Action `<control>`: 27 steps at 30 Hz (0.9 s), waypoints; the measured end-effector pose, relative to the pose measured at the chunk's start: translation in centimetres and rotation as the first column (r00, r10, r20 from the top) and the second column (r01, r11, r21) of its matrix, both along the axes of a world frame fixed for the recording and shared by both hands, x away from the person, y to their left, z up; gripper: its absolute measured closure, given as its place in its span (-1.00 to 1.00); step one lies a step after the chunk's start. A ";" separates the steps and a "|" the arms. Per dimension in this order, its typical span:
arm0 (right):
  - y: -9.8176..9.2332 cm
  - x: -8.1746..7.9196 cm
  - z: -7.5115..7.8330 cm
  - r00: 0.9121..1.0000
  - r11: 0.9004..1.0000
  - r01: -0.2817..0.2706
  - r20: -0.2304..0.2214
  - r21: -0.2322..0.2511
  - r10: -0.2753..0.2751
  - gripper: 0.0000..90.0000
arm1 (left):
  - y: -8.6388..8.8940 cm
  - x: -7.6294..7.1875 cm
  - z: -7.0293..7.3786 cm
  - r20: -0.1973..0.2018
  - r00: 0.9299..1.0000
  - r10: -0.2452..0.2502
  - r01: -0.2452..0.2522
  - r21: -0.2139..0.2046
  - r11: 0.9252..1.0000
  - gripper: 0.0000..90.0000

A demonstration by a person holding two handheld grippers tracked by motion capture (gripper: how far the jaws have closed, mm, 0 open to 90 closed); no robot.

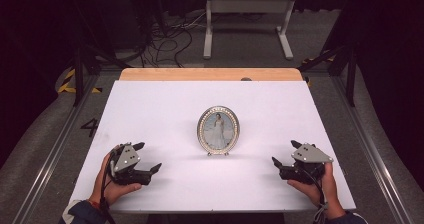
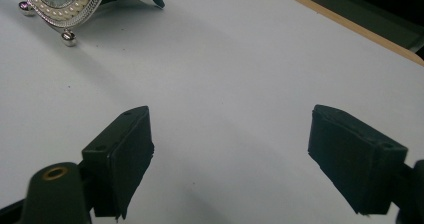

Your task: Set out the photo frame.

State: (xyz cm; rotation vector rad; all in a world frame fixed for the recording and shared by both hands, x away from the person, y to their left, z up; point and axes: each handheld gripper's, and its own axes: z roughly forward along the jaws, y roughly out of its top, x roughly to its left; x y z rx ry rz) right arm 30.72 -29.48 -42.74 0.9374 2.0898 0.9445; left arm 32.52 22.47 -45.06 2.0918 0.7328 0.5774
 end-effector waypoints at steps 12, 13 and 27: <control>-2.3 -1.8 -1.0 0.998 0.998 0.059 0.021 0.025 -0.059 -0.61 | 2.4 -1.2 -1.2 -0.042 0.998 0.057 -0.057 0.001 0.998 -0.75; -2.5 -2.0 -1.2 0.998 0.997 0.067 0.018 0.030 -0.068 -0.61 | 2.6 -1.4 -1.2 -0.044 0.997 0.064 -0.065 -0.005 0.998 -0.75; -3.6 -3.0 -1.6 0.993 0.992 0.120 0.003 0.038 -0.121 -0.61 | 4.0 -2.2 -1.2 -0.036 0.995 0.098 -0.099 -0.034 0.994 -0.74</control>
